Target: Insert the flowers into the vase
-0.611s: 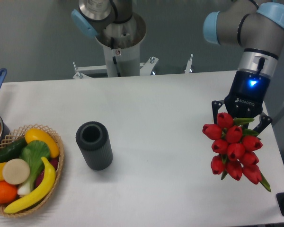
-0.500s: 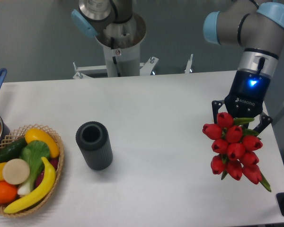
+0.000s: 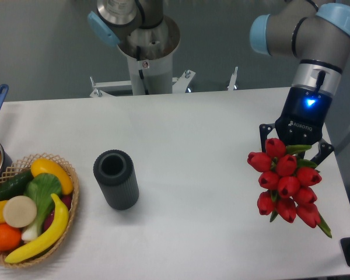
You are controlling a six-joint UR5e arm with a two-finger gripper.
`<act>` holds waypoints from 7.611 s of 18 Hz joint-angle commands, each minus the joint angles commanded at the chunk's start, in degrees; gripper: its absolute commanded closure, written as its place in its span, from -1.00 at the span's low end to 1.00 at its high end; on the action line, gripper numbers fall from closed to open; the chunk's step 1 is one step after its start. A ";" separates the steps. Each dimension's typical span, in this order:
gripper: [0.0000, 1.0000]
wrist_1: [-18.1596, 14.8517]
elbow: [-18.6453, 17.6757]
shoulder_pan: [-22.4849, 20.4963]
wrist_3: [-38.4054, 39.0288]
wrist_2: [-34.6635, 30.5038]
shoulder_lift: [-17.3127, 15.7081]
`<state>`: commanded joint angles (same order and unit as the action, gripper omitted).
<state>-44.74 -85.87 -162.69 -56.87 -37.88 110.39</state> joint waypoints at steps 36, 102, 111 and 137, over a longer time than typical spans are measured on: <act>0.19 3.60 -20.82 16.09 -5.27 42.89 -7.21; -1.00 3.16 -32.78 14.77 -24.00 15.92 -9.57; -1.00 3.08 -31.38 15.12 -19.07 6.70 -13.35; -1.00 -43.15 1.93 -13.61 -62.47 -44.21 -16.87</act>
<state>-87.89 -83.94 -176.30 -119.34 -82.09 93.52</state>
